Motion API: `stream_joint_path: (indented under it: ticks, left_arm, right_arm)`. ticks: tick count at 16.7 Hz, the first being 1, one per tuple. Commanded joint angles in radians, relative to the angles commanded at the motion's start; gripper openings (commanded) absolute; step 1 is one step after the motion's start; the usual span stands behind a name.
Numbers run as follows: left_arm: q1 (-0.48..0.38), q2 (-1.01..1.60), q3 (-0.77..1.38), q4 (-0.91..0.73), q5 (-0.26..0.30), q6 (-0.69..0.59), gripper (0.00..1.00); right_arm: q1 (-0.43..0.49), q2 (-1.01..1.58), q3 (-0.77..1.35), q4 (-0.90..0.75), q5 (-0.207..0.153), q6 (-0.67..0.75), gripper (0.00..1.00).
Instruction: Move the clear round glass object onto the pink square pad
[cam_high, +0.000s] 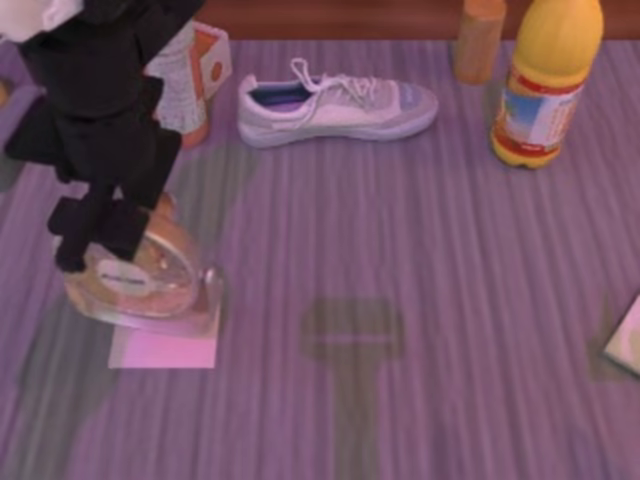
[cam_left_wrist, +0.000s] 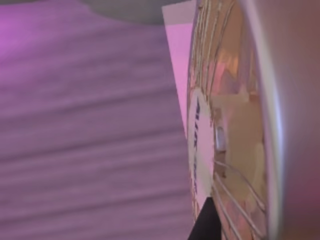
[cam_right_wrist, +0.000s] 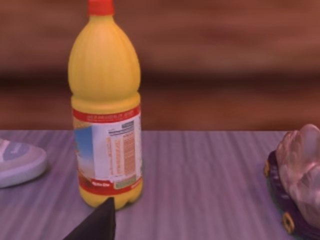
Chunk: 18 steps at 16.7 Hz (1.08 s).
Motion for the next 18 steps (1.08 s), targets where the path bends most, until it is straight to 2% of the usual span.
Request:
stream_joint_path:
  ticks: [3,5,11,18]
  left_arm:
    - [0.018,-0.031,-0.054,0.045,0.022,-0.132,0.00]
    - [0.023,-0.040,-0.070,0.059,0.029,-0.168,0.00]
    - [0.019,-0.037,-0.073,0.062,0.028,-0.169,0.00]
    - [0.034,-0.026,-0.192,0.196,0.030,-0.162,0.00]
  right_arm:
    - [0.000,0.000,0.000,0.000,0.000,0.000,1.00]
    - [0.000,0.000,0.000,0.000,0.000,0.000,1.00]
    - [0.000,0.000,0.000,0.000,0.000,0.000,1.00]
    - [0.000,0.000,0.000,0.000,0.000,0.000,1.00]
